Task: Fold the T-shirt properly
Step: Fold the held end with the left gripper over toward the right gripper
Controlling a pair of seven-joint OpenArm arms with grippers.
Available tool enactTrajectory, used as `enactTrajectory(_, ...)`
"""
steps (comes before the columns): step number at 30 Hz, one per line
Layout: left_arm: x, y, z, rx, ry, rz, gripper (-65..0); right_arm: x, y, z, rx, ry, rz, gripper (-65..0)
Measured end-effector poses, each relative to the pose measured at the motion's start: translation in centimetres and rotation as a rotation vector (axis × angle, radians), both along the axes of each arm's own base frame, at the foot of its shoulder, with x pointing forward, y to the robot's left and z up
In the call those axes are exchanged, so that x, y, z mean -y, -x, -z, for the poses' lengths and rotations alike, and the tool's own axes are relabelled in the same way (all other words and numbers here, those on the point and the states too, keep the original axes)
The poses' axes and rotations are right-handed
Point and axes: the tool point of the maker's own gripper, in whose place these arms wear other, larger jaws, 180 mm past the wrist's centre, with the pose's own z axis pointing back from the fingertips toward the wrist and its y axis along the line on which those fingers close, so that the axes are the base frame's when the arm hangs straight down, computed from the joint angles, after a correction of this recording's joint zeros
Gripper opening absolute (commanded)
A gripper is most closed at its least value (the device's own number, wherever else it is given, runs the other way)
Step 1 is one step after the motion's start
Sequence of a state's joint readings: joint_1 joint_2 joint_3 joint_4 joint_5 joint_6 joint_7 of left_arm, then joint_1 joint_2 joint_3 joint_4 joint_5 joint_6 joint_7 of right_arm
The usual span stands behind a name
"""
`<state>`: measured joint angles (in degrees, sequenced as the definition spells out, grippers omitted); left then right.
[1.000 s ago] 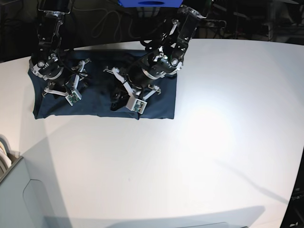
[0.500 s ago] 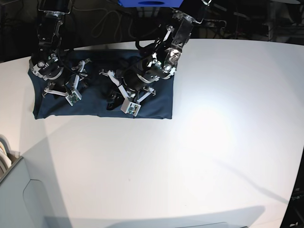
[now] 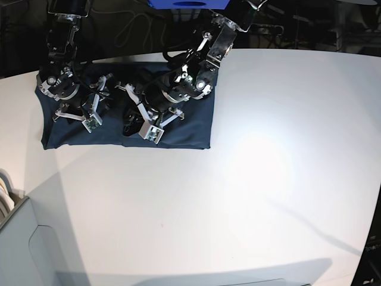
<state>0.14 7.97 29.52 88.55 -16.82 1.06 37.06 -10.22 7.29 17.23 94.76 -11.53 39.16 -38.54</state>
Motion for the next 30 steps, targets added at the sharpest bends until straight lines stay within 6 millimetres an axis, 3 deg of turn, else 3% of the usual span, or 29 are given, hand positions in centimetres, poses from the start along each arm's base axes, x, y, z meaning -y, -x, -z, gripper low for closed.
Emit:
enactTrajectory(16, 0.1, -1.5, -0.9, 0.039, -0.004, 0.005, -65.0, 0.0, 0.0, 0.0, 0.0, 0.0, 0.0, -29.6)
enactTrajectory(22, 0.1, -0.9, 1.0, -0.006, -0.031, 0.013, -65.0, 0.0, 0.0, 0.0, 0.0, 0.0, 0.0, -29.6)
enactTrajectory(26, 0.1, -1.0, 1.0, -0.007, -0.033, 0.014, -65.0, 0.0, 0.0, 0.0, 0.0, 0.001, 0.0, -29.6)
enactTrajectory(30, 0.1, -1.0, 0.9, -0.005, -0.031, 0.014, -51.7, 0.0, 0.0, 0.0, 0.0, 0.0, 0.0, -29.6)
